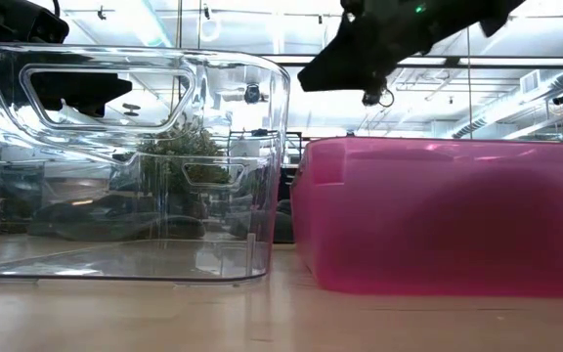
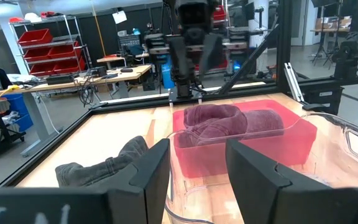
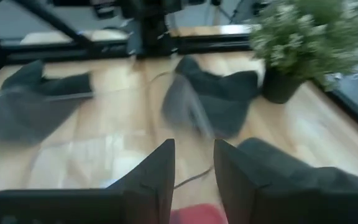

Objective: Pick & Place hat
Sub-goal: Put the top right black cap into the transparent bin

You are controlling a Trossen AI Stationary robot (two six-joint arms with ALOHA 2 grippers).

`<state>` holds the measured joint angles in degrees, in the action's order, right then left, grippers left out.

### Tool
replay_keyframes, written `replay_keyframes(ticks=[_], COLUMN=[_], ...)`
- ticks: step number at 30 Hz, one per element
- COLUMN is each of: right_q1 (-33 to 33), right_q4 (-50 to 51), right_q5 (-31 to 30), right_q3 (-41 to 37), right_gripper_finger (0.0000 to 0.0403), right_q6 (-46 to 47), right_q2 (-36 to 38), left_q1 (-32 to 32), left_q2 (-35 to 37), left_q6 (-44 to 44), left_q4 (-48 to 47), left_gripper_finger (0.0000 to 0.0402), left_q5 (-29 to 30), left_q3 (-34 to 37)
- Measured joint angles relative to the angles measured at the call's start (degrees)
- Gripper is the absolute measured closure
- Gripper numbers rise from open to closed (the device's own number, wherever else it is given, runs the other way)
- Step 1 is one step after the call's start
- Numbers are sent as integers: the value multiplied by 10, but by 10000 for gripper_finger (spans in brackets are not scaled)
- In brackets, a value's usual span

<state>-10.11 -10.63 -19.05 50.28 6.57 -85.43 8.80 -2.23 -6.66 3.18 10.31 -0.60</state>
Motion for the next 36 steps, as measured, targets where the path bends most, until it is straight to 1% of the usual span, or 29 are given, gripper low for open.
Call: replay_keyframes(ticks=[4, 10, 12, 19, 23, 27, 31, 36], right_q1=[37, 97, 116, 178, 208, 223, 226, 226], right_q4=[-8, 8, 16, 15, 12, -2, -16, -21], right_q5=[0, 1, 12, 95, 122, 154, 164, 165], right_q3=[0, 1, 1, 1, 1, 1, 1, 4], right_gripper_finger=[289, 289, 289, 289, 289, 289, 289, 289], right_q6=[17, 115, 141, 158, 170, 169, 168, 150], right_q2=[0, -1, -7, -47, -74, -105, -126, -127], left_q1=[0, 0, 0, 0, 0, 0, 0, 0], left_q2=[0, 0, 0, 0, 0, 0, 0, 0], left_q6=[0, 0, 0, 0, 0, 0, 0, 0], left_q4=[0, 0, 0, 0, 0, 0, 0, 0], left_gripper_finger=[241, 241, 241, 241, 241, 241, 241, 241], left_q5=[0, 0, 0, 0, 0, 0, 0, 0], left_q3=[0, 0, 0, 0, 0, 0, 0, 0])
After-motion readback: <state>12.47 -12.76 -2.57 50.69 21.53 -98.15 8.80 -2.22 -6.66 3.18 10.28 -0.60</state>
